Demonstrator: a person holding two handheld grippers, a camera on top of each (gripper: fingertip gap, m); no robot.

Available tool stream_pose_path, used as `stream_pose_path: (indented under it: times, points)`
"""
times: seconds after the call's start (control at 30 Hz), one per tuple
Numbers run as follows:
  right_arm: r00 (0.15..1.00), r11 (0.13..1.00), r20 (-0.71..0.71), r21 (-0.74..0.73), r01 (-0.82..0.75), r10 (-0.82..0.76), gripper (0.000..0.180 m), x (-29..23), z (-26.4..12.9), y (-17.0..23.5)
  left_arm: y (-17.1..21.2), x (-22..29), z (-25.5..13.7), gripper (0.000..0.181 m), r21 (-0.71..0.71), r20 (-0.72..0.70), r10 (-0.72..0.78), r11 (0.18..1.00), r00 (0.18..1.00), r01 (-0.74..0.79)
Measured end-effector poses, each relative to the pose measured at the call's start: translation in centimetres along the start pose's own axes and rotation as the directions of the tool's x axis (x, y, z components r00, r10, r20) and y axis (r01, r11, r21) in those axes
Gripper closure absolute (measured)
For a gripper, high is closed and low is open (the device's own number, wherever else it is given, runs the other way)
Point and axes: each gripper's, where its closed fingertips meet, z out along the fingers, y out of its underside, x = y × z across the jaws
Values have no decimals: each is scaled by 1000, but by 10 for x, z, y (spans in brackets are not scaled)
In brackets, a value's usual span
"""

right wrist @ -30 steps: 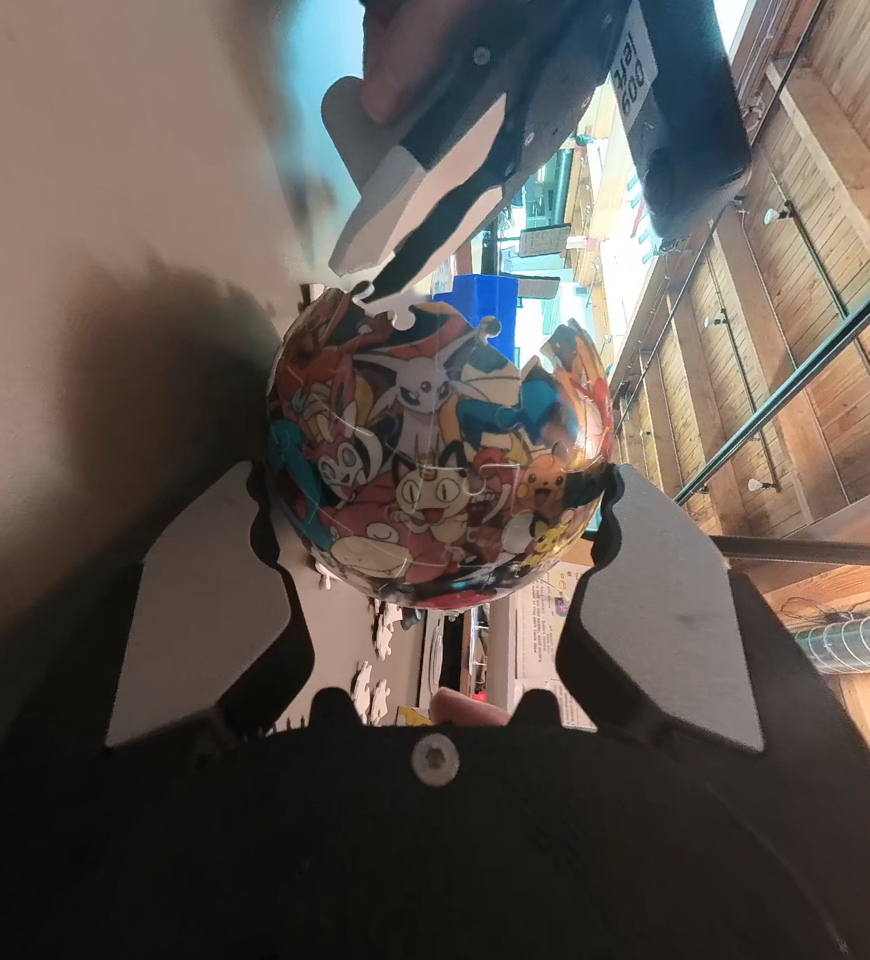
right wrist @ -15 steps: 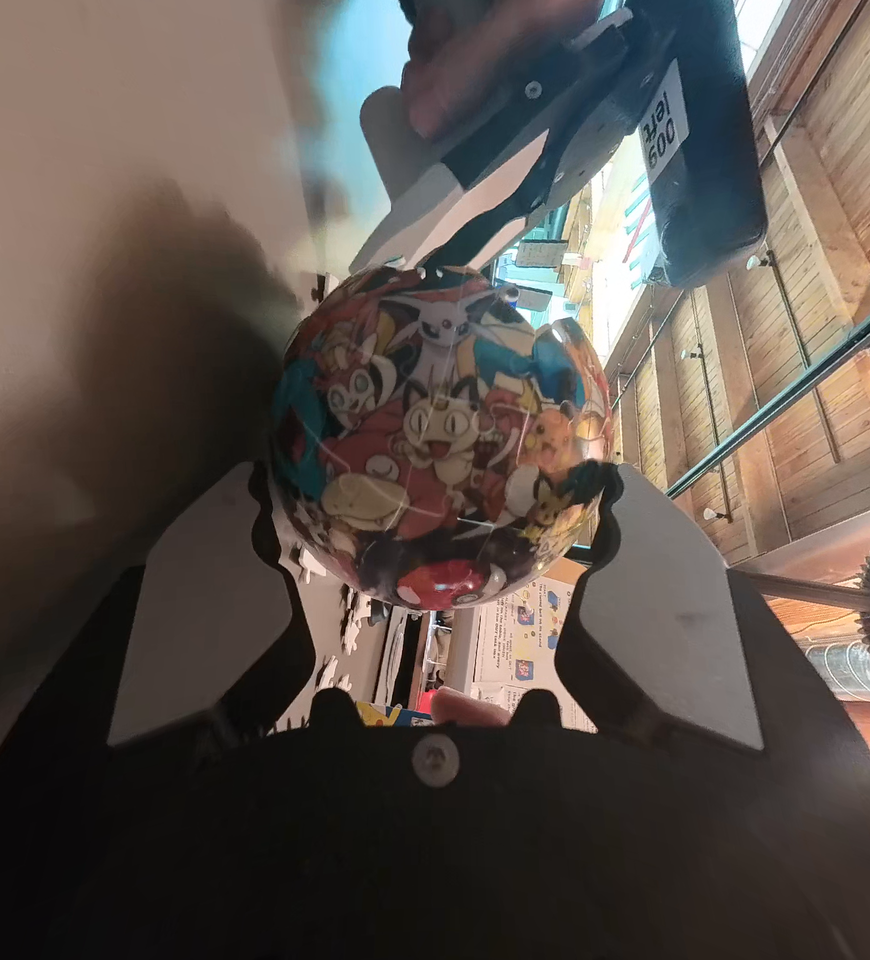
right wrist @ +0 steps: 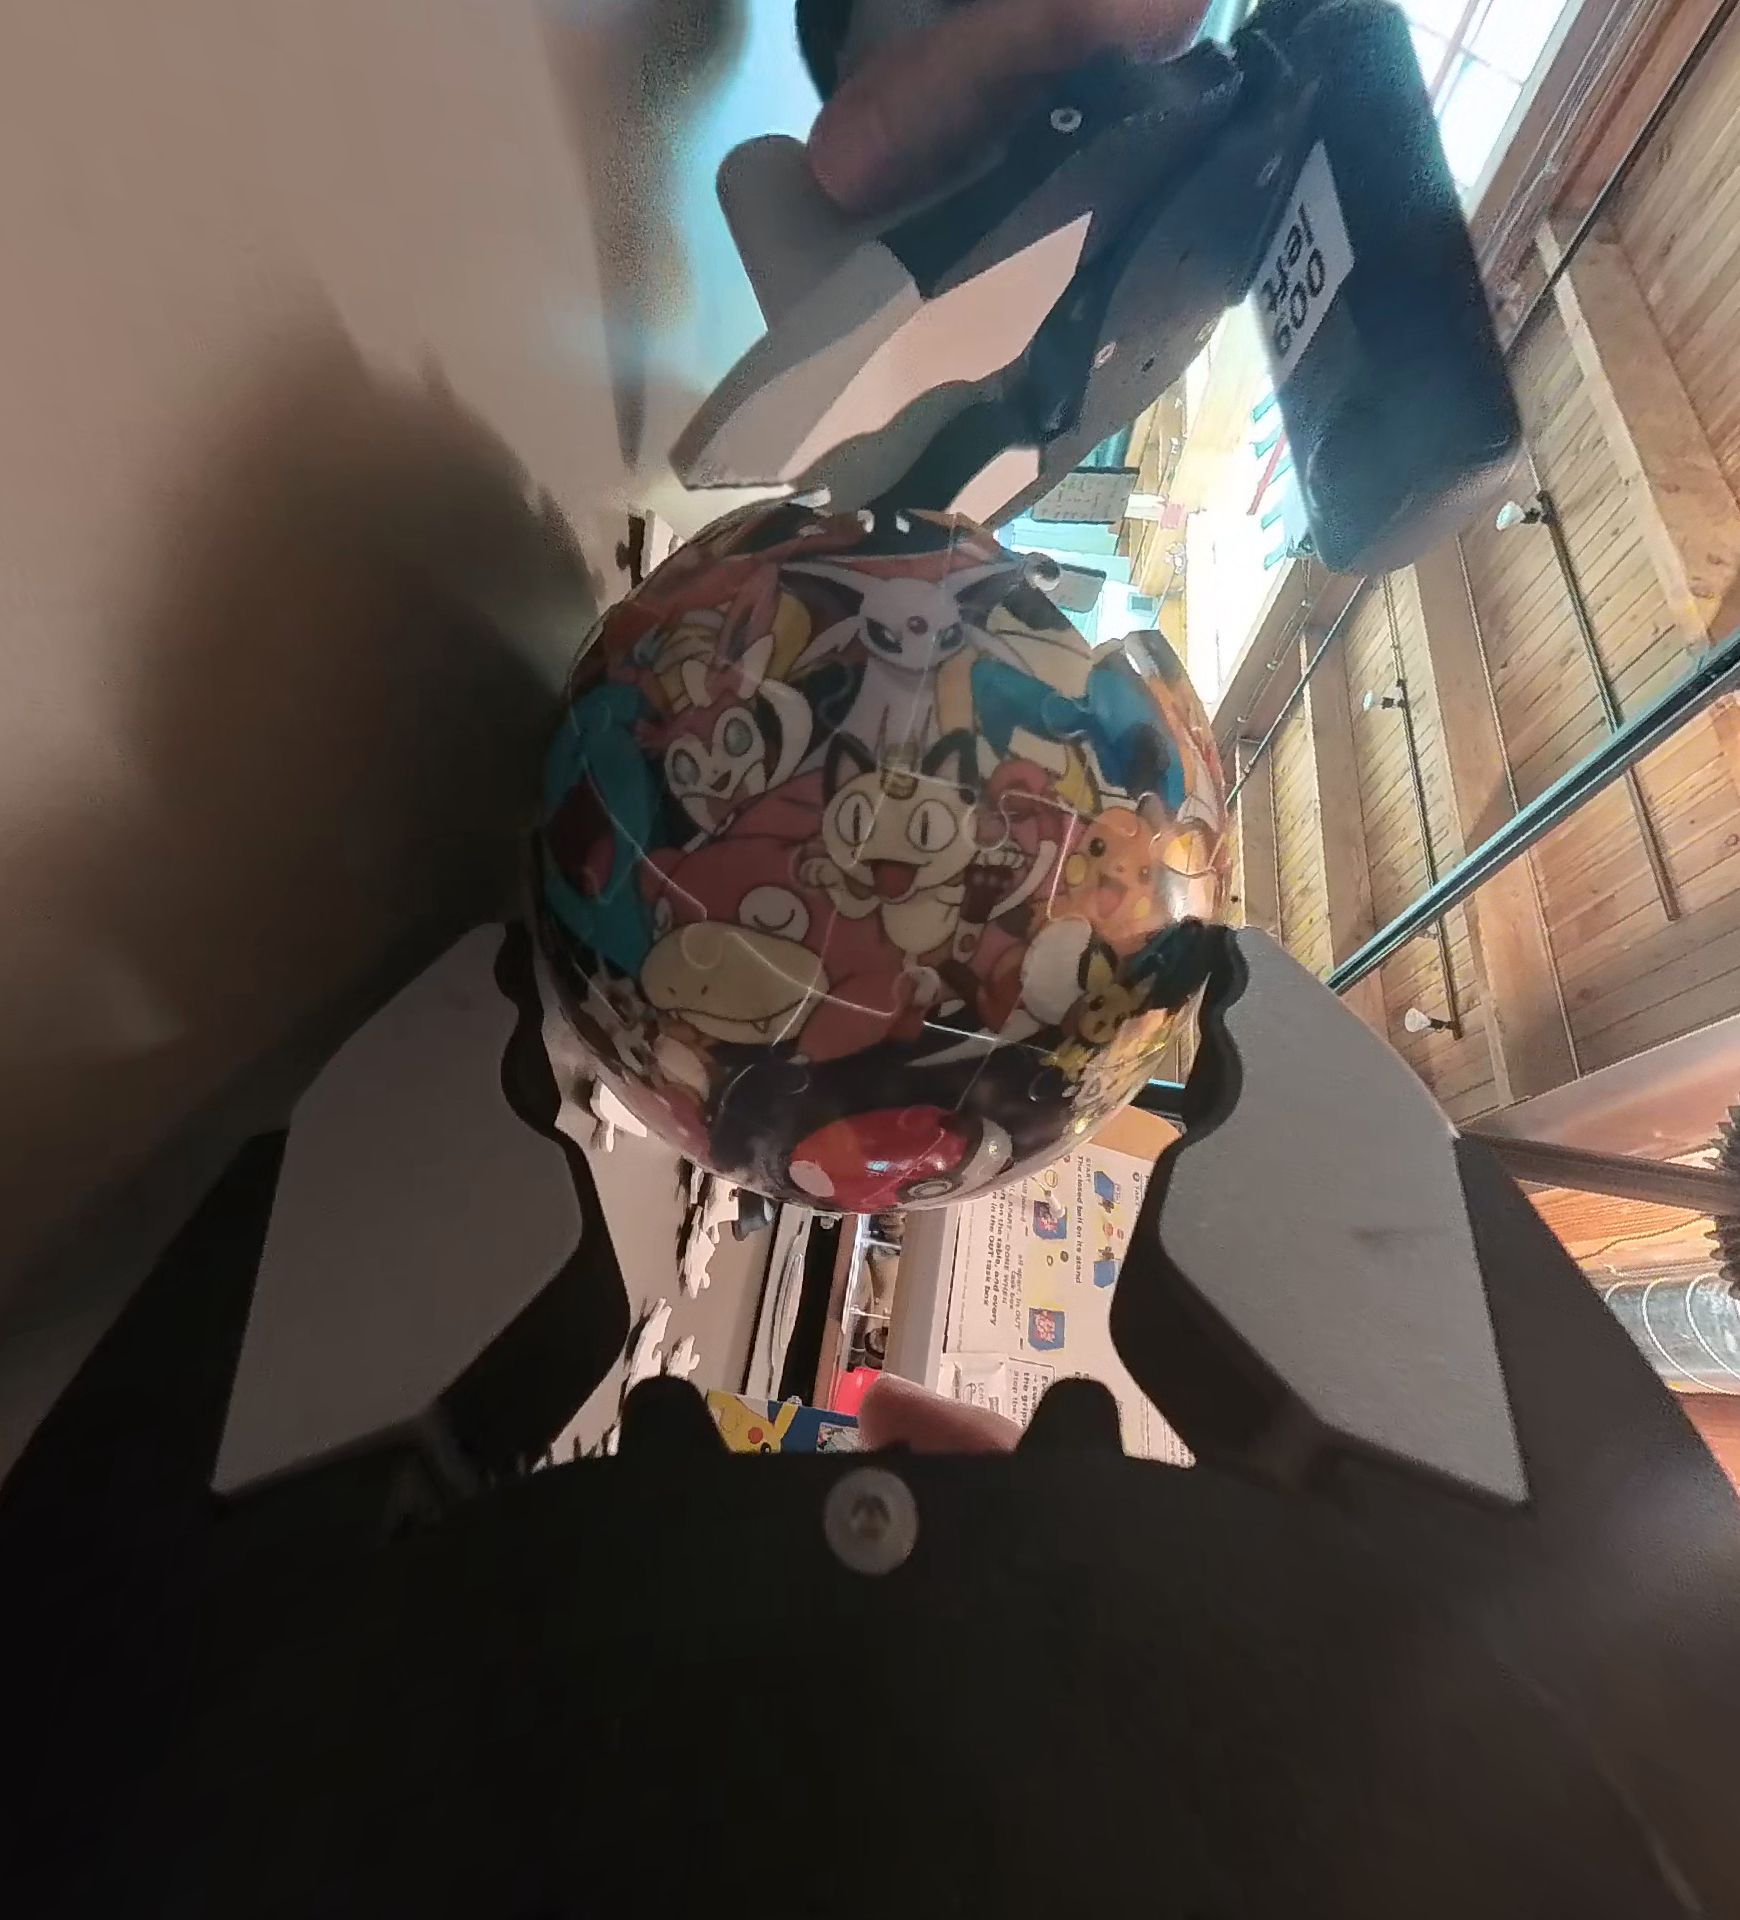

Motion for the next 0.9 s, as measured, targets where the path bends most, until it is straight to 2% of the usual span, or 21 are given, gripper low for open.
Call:
stream_pose_path:
  times: [0.2, 0.33, 0.47, 0.63, 0.73, 0.83, 0.9]
  points:
    - [1000, 1000, 1, 6, -3, 3, 60, 0, -1, -1, 2, 3, 5, 135, -40, -93, 34, 998, 995, -38]
    - [1000, 1000, 1, 8, -10, 10, 60, 0, -1, -1, 1, -1, 7, 140, -41, -105, 66, 997, 992, -70]
    - [1000, 1000, 1, 7, -13, 13, 60, 0, -1, 0, 3, -3, 5, 156, -58, -81, 38, 997, 996, -43]
    - [1000, 1000, 1, 8, -18, 18, 60, 0, -1, 0, 11, 17, -3, 159, -80, -75, 100, 991, 992, -106]
    - [1000, 1000, 1, 7, -18, 18, 60, 1, -1, 0, 12, 18, -7, 149, -78, -36, 144, 986, 989, -146]
    - [1000, 1000, 0, 7, -16, 16, 60, 1, -1, 0, 3, 8, -6, 146, -37, 19, 76, 996, 997, -75]
    - [1000, 1000, -1, 6, -16, 16, 60, 1, -1, 0, 2, 13, -2, 145, -36, -8, 12, 999, 1000, -12]
